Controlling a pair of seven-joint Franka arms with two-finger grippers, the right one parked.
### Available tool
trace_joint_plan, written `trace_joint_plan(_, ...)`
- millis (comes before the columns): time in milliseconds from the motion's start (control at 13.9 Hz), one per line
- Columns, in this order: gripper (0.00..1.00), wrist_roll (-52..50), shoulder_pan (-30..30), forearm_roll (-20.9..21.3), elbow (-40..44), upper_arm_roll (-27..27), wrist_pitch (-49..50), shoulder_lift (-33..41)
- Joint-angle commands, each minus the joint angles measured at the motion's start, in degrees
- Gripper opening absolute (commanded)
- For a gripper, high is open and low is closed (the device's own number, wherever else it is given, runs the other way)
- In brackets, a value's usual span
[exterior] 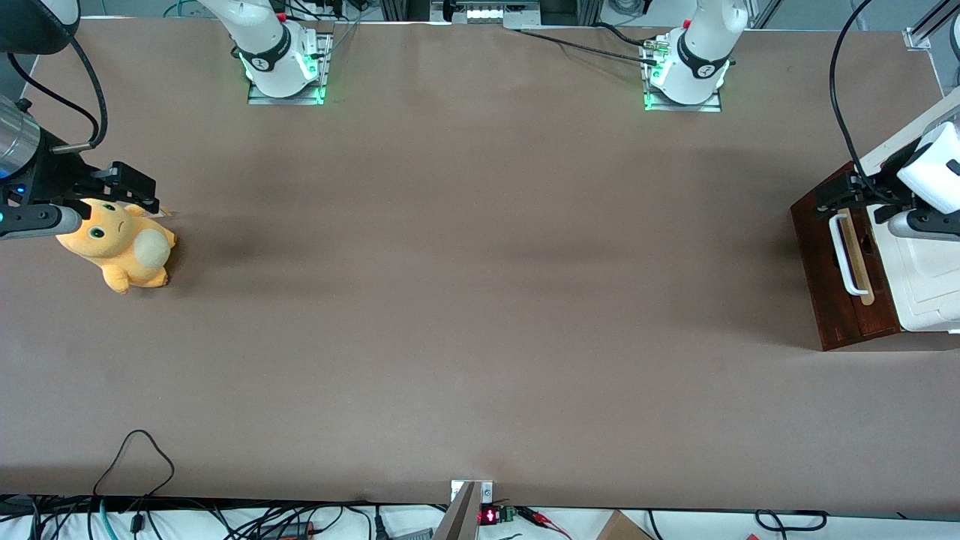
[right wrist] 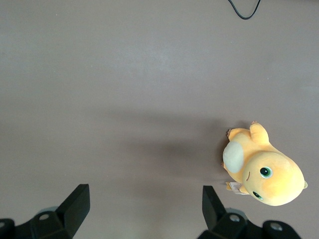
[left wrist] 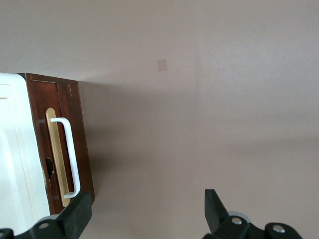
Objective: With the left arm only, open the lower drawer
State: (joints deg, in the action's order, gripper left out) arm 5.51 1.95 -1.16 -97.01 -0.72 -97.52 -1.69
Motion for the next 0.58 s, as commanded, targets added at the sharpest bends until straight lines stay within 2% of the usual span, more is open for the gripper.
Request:
trace_joint_plan(0, 1.00, 1.6, 0.3, -1.2, 0.1, -0.2, 2.6, 1.0)
trace_joint_plan(359, 1.00, 1.7, 0.2, 1.7, 1.8, 0.5, 3.7, 0.5)
trace_joint_plan(503, 1.00, 1.8, 0.2, 1.5, 1.6, 0.5, 4.0, 0.6)
